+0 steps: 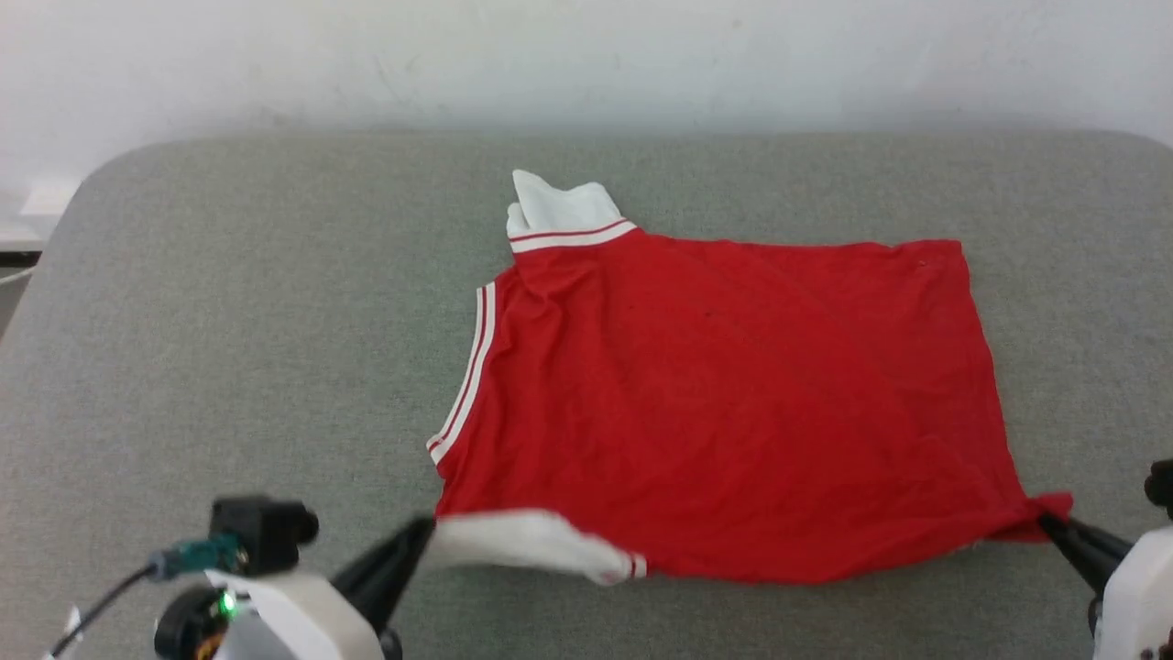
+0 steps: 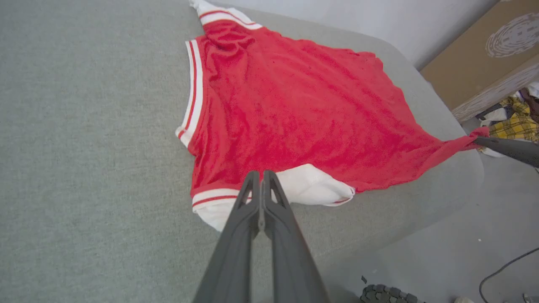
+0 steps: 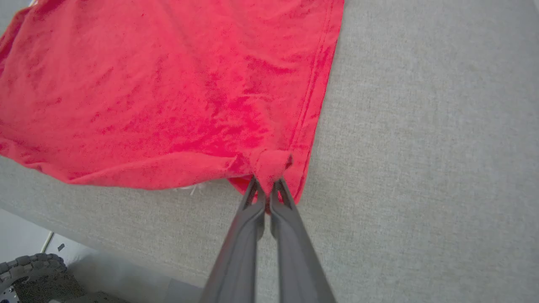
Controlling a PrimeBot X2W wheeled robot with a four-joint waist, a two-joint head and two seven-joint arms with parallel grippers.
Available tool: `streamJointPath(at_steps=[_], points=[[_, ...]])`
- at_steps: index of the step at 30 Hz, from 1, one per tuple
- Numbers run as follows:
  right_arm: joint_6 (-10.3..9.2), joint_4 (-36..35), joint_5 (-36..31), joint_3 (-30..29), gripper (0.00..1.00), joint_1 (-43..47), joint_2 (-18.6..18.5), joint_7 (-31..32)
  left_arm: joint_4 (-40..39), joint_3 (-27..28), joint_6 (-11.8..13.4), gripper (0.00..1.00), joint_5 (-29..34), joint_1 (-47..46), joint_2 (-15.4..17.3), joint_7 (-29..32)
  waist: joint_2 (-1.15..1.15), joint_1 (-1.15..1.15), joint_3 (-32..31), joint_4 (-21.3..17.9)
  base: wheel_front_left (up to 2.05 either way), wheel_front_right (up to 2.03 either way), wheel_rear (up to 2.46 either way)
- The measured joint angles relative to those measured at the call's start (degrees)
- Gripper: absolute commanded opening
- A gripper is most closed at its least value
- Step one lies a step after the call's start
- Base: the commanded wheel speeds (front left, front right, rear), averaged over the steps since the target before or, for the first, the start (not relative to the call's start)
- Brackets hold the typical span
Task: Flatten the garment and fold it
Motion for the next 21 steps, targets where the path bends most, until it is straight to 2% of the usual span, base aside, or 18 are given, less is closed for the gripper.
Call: streamJointPath(at_steps=[8,21], points=[[0.00,-0.29,-2.87,-1.86,0.00,-7.36,1.85,-1.13,4.32,1.70,-1.99,0.00,3.34,-11.72,-3.57,-7.34,0.00,0.01,4.65,-0.57,0.00,0.00,0.00],[0.00,12.21,-7.04,2.69,0.00,-20.92,3.83,-2.98,21.54,-1.67,-4.87,0.00,9.22,-27.97,-7.16,-10.74,0.00,0.02,13.49,-1.47,0.00,0.00,0.00]])
